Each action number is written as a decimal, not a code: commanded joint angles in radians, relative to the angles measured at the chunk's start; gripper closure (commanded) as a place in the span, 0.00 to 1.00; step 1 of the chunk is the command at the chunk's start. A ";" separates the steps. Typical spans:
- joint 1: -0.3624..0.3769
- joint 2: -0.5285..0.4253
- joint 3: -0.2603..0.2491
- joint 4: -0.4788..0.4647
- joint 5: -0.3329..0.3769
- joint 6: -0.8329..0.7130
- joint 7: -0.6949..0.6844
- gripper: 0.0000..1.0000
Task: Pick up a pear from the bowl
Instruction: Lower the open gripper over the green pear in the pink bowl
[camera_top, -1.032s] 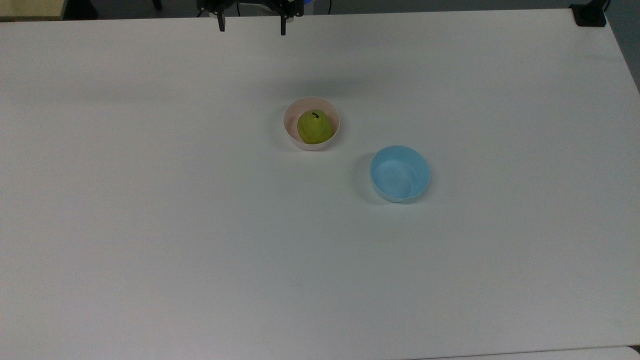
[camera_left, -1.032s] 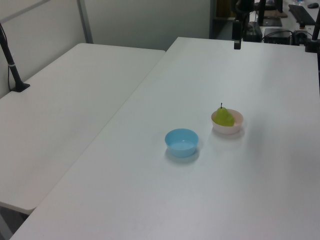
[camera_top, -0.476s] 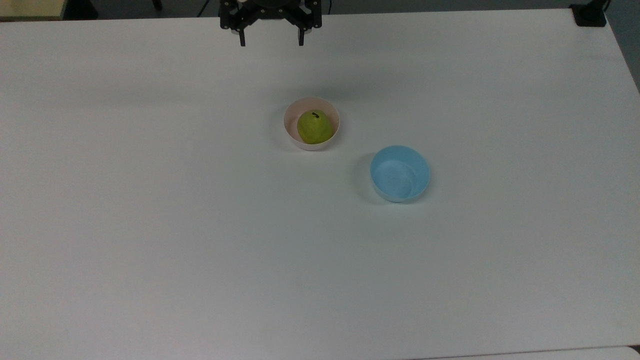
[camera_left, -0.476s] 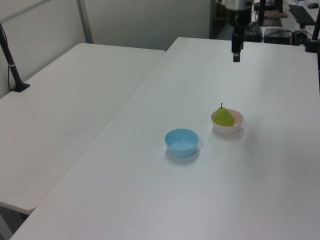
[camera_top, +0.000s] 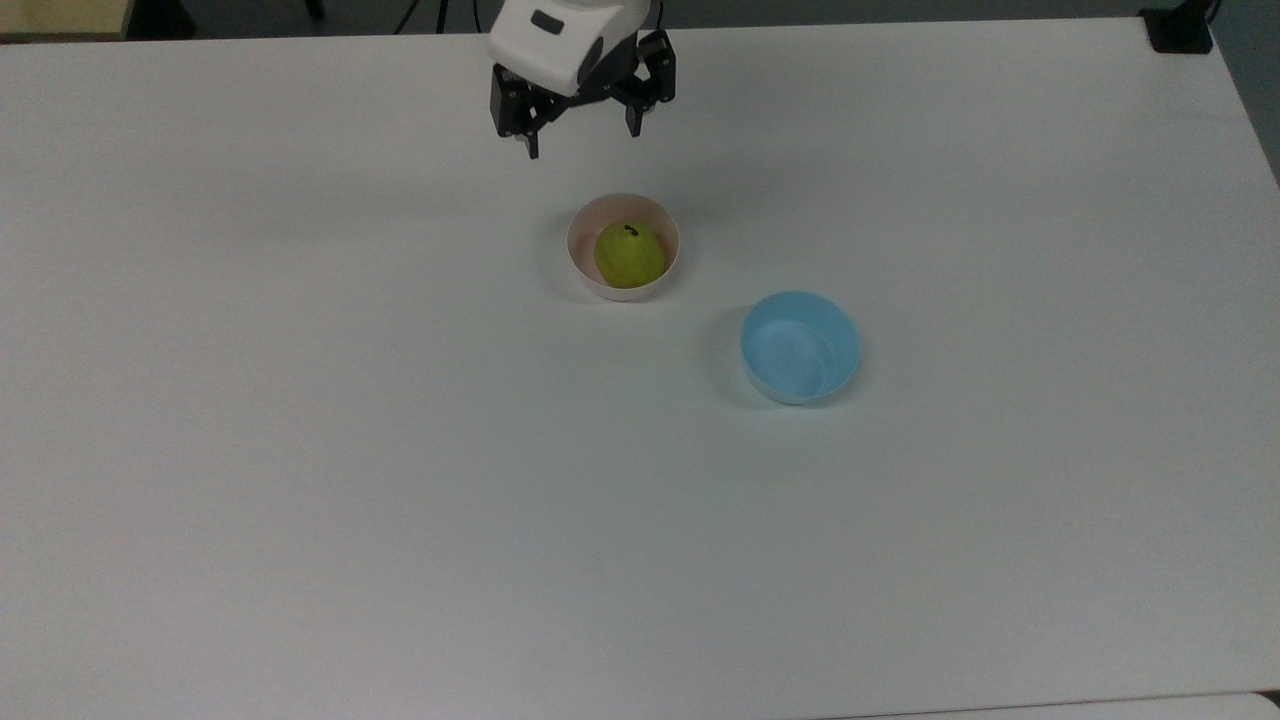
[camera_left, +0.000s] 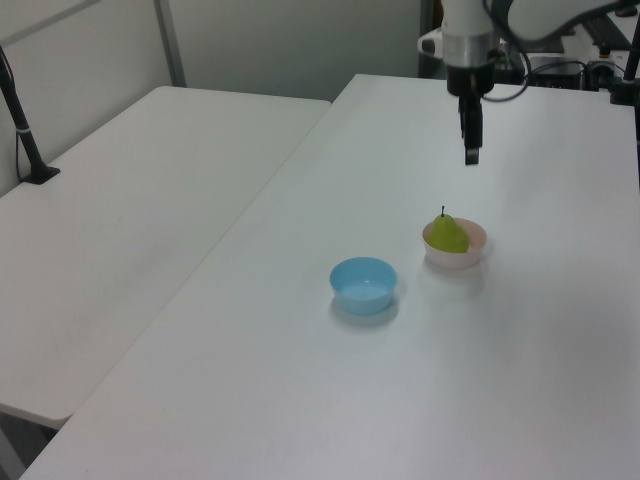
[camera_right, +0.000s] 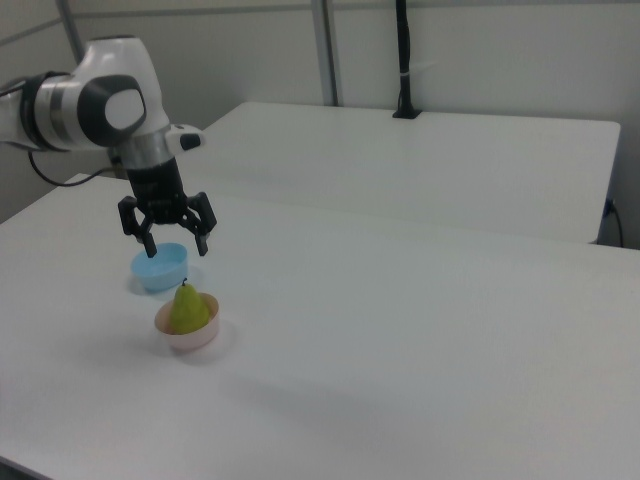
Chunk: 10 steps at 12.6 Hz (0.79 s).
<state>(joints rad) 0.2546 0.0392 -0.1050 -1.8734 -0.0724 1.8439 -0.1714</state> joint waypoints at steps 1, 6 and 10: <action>0.048 0.054 -0.008 -0.056 0.014 0.090 -0.016 0.00; 0.071 0.140 -0.008 -0.062 0.014 0.158 -0.004 0.04; 0.083 0.191 -0.008 -0.062 0.014 0.205 0.023 0.10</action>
<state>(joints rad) 0.3128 0.2067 -0.1040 -1.9229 -0.0718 1.9985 -0.1694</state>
